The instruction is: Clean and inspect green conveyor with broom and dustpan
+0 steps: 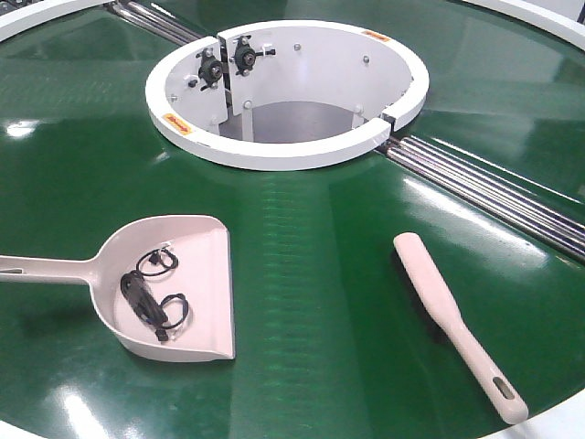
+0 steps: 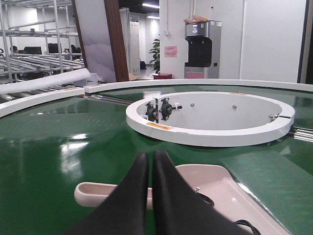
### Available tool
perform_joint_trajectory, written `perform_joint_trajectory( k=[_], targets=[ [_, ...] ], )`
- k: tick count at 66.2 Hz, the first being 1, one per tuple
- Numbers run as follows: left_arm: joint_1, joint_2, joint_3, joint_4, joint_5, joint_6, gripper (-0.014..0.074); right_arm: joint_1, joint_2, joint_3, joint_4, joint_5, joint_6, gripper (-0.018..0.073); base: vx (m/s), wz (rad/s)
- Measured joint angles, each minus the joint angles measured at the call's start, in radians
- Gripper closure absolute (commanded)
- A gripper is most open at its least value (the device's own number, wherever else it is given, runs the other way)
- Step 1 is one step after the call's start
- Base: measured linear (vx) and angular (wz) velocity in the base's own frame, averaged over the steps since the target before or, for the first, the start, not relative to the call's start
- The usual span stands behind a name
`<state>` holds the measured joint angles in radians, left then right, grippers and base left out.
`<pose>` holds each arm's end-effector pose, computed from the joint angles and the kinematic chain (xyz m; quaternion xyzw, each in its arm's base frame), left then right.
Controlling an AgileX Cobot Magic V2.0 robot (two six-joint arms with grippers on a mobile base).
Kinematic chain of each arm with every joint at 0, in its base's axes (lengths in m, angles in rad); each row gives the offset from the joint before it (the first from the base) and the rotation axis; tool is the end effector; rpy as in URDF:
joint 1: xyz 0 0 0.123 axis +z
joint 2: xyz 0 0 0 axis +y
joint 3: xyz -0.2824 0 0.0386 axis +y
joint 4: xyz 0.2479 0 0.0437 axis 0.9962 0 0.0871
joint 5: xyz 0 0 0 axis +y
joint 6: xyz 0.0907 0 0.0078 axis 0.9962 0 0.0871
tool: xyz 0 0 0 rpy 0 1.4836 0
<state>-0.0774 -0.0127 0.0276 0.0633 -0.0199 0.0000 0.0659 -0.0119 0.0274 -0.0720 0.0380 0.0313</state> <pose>0.0561 -0.0045 0.2063 0.0478 0.6721 -0.0056 0.7389 0.0566 0.0035 0.2010 -0.0360 0.6941 0.0081 0.7189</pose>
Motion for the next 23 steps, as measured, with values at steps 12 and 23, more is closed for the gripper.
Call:
perform_joint_trajectory(
  k=[12,23],
  targets=[
    [0.000,0.000,0.000,0.000,0.000,0.000,0.0603,0.000,0.000,0.000,0.000,0.000,0.000,0.0568,0.00,0.00],
    [0.000,0.000,0.000,0.000,0.000,0.000,0.0603,0.000,0.000,0.000,0.000,0.000,0.000,0.0568,0.00,0.00]
  ],
)
